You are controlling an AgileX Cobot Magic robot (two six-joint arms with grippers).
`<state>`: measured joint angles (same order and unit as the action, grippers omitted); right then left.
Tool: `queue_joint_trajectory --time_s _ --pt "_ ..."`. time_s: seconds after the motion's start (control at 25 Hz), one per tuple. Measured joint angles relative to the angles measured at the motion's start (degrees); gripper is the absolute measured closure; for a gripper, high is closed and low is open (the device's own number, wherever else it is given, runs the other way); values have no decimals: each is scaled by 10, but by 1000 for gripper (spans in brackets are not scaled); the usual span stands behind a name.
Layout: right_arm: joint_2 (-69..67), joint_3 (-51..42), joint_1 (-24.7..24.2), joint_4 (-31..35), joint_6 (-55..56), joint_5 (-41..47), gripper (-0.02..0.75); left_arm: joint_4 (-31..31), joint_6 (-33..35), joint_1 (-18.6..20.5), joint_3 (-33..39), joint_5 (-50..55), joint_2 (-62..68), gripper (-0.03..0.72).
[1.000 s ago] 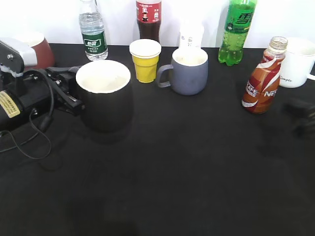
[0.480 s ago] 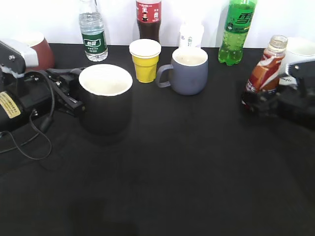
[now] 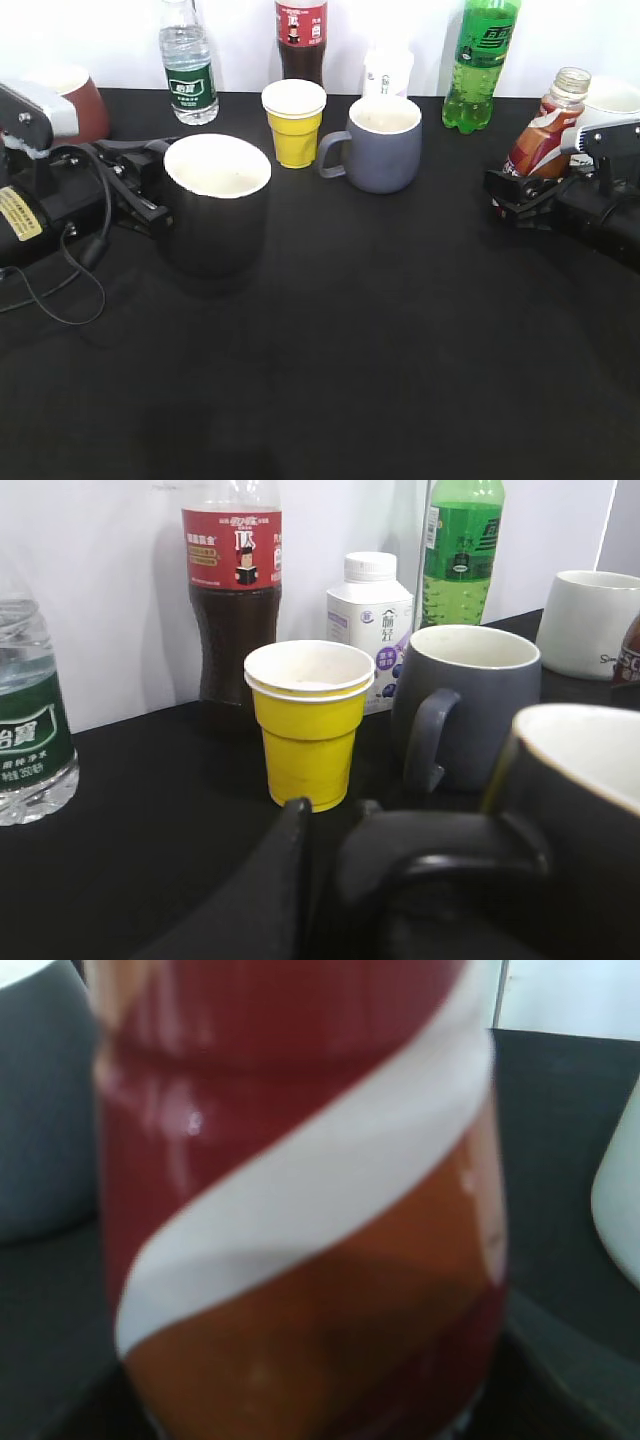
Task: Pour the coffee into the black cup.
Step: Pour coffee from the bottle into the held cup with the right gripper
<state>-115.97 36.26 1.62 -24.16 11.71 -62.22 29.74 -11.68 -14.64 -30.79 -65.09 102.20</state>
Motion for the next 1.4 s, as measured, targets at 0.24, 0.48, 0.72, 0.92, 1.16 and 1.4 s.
queue_joint_trajectory --time_s 0.24,0.48,0.72,0.92,1.16,1.4 --pt "165 -1 -1 -173 12 68 199 19 -12 -63 -12 9 0 593" --pt "332 -1 -1 -295 28 105 200 14 -34 -194 -120 94 0 593" --pt "377 -1 -1 -320 -112 108 200 -17 -41 -264 -177 143 1 593" --pt "377 -1 -1 -322 -253 108 200 -20 -98 -264 -177 86 1 592" --pt "377 -1 -1 -323 -307 108 200 -12 -117 -264 -177 59 1 592" --pt "377 -1 -1 -323 -313 88 200 -11 -119 -264 -177 70 1 617"
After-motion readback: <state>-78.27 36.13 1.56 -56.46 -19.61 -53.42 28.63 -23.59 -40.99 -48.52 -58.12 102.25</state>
